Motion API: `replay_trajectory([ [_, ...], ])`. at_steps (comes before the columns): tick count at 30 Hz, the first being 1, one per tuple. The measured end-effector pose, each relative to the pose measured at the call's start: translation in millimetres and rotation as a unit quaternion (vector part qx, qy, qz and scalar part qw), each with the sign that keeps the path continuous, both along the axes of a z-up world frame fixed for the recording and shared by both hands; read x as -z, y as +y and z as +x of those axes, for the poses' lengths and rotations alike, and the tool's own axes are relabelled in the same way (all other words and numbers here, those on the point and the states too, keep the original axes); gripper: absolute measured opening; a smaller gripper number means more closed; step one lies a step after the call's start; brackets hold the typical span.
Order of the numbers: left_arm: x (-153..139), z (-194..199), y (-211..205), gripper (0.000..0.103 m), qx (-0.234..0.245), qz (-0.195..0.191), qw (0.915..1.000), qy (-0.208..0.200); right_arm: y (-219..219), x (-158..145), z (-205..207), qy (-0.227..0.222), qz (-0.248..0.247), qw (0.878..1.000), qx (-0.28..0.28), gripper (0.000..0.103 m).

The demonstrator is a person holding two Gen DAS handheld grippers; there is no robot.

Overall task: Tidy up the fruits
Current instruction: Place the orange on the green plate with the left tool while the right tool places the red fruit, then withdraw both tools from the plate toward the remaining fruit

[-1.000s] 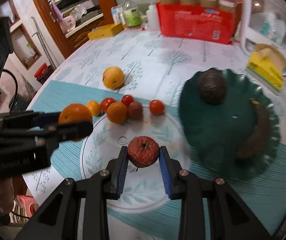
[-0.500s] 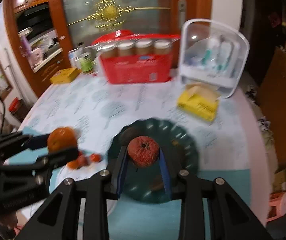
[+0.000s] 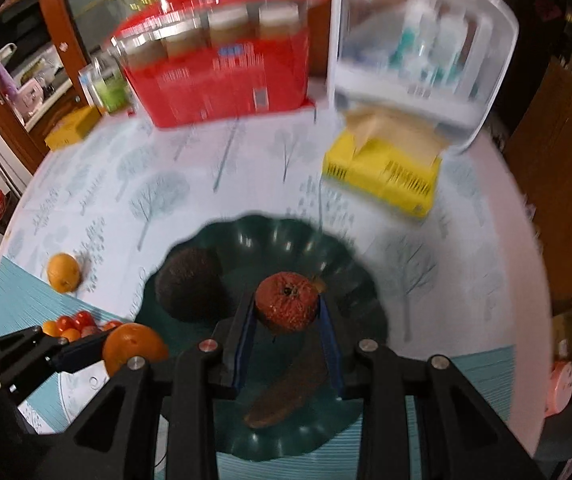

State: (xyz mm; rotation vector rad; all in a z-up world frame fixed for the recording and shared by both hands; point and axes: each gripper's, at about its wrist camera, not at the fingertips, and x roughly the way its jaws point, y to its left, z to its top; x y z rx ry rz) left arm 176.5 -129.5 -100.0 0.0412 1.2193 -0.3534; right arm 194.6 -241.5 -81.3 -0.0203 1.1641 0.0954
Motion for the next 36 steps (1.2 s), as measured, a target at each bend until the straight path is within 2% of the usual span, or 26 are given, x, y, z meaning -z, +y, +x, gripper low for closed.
replay_trajectory([
  [5, 27, 6, -6, 0.044, 0.005, 0.023, 0.9995, 0.021, 1, 34, 5, 0.036, 0.002, 0.999, 0.002, 0.032],
  [7, 32, 5, -7, 0.058, 0.009, 0.028, 0.9993, 0.021, 1, 43, 6, 0.046, 0.005, 0.999, -0.001, 0.032],
  [8, 32, 5, -7, 0.075, 0.011, 0.029, 0.9994, 0.019, 2, 46, 7, 0.05, 0.005, 0.999, -0.001, 0.032],
  [9, 31, 5, -8, 0.086, 0.013, 0.029, 0.9994, 0.014, 1, 49, 7, 0.055, 0.007, 0.998, -0.001, 0.033],
  [11, 29, 2, -7, 0.092, 0.018, 0.027, 0.9995, 0.002, 0, 52, 8, 0.056, 0.017, 0.998, 0.001, 0.039],
  [14, 29, 2, -6, 0.093, 0.022, 0.028, 0.9994, 0.005, 0, 51, 5, 0.046, 0.021, 0.999, 0.003, 0.045],
  [20, 33, -1, 5, 0.094, -0.005, 0.018, 0.9995, 0.027, 5, 45, -3, 0.031, 0.013, 0.999, -0.003, 0.046],
  [25, 20, -11, 13, 0.096, -0.007, 0.019, 0.9997, 0.011, 7, 36, -12, 0.023, 0.017, 1.0, -0.003, 0.046],
  [29, 5, -24, 22, 0.101, -0.01, 0.015, 0.9998, -0.005, 12, 28, -22, 0.014, 0.012, 1.0, -0.004, 0.046],
  [36, -13, -54, 43, 0.102, -0.02, 0.0, 0.9994, -0.028, 22, 15, -50, 0.001, 0.012, 1.0, -0.008, 0.046],
])
